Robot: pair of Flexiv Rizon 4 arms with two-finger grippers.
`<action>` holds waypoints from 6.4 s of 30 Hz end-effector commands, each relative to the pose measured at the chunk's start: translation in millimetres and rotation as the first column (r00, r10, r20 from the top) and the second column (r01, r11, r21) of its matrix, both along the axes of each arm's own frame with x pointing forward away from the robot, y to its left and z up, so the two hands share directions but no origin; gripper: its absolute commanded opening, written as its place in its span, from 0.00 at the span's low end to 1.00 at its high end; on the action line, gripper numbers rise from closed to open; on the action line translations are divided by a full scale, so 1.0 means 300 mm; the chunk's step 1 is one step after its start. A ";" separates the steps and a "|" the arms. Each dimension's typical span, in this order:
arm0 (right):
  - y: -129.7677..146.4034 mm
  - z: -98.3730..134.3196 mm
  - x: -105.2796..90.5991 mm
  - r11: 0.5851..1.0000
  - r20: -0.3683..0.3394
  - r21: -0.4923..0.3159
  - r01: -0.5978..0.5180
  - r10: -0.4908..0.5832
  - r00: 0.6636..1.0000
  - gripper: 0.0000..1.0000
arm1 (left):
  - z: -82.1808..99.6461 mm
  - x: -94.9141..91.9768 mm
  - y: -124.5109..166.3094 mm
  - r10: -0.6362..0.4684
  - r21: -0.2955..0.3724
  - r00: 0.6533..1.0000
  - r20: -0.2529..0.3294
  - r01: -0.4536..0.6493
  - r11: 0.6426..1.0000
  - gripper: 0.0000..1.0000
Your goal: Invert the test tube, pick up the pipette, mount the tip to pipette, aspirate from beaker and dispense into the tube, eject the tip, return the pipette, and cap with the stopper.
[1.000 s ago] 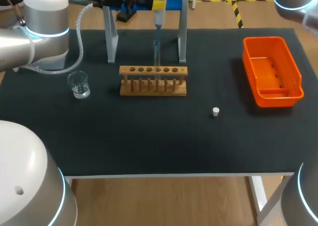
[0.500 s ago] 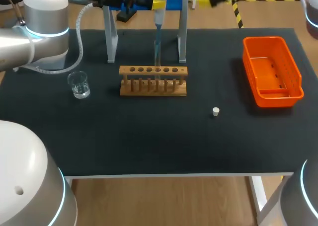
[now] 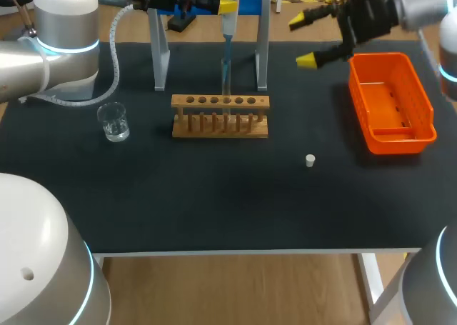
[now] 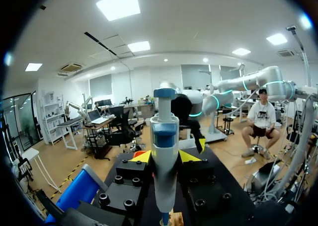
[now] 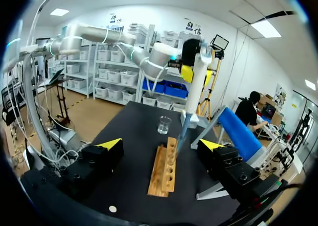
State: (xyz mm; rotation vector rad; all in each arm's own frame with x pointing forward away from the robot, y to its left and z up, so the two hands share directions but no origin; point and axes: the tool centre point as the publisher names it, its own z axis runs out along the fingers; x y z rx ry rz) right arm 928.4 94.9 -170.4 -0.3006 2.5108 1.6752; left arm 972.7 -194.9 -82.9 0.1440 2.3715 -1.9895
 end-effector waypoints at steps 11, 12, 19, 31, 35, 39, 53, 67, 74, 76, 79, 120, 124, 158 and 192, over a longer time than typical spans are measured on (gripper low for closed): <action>0.151 -0.223 0.112 0.999 0.009 0.037 -0.040 0.040 0.999 1.00 | 0.003 0.003 0.002 -0.002 0.003 1.000 -0.001 0.002 1.000 0.00; 0.160 -0.233 0.120 0.999 0.002 0.037 -0.038 0.038 0.999 1.00 | 0.003 0.003 0.002 -0.002 0.003 1.000 -0.001 0.002 1.000 0.00; 0.239 -0.294 0.157 0.999 -0.028 0.017 -0.034 0.035 0.999 1.00 | 0.003 0.003 0.002 -0.002 0.003 1.000 -0.001 0.002 1.000 0.00; 0.375 -0.372 0.198 0.998 -0.061 -0.010 -0.057 0.056 0.997 1.00 | 0.003 0.003 0.002 -0.002 0.003 1.000 -0.001 0.002 1.000 0.00; 0.402 -0.391 0.206 0.999 -0.089 -0.009 -0.049 0.048 0.995 1.00 | 0.003 0.003 0.002 -0.002 0.003 1.000 -0.001 0.002 1.000 0.00; 0.427 -0.412 0.204 0.999 -0.135 -0.020 -0.041 0.038 0.990 1.00 | 0.003 0.003 0.002 -0.002 0.003 1.000 -0.001 0.002 1.000 0.00; 0.490 -0.429 0.205 0.999 -0.170 -0.038 -0.025 0.018 0.985 1.00 | 0.003 0.003 0.002 -0.002 0.003 1.000 -0.001 0.002 1.000 0.00; 0.500 -0.443 0.202 0.996 -0.150 -0.090 0.011 -0.024 0.988 1.00 | 0.003 0.003 0.002 -0.002 0.003 1.000 -0.001 0.002 1.000 0.00; 0.499 -0.437 0.190 0.995 -0.133 -0.098 0.014 -0.027 0.991 1.00 | 0.003 0.003 0.002 -0.002 0.003 1.000 -0.001 0.002 1.000 0.00; 0.497 -0.432 0.186 0.995 -0.130 -0.099 0.015 -0.028 0.991 1.00 | 0.003 0.003 0.002 -0.002 0.003 1.000 -0.001 0.002 1.000 0.00; 0.494 -0.426 0.183 0.995 -0.122 -0.099 0.018 -0.030 0.992 1.00 | 0.003 0.003 0.002 -0.002 0.003 1.000 -0.001 0.002 1.000 0.00; 0.481 -0.410 0.171 0.995 -0.104 -0.101 0.023 -0.034 0.994 1.00 | 0.044 -0.004 -0.016 0.000 0.016 1.000 0.020 0.000 1.000 0.00; 0.481 -0.410 0.171 0.995 -0.104 -0.101 0.023 -0.034 0.994 1.00 | 0.058 -0.011 -0.018 0.003 0.021 1.000 0.026 -0.004 1.000 0.00; 0.481 -0.410 0.171 0.995 -0.104 -0.101 0.023 -0.034 0.994 1.00 | 0.149 -0.041 -0.050 0.004 0.044 0.998 0.066 -0.007 0.999 0.00; 0.481 -0.410 0.171 0.995 -0.104 -0.101 0.023 -0.034 0.994 1.00 | 0.187 -0.063 -0.059 0.004 0.050 0.997 0.075 -0.008 0.999 0.00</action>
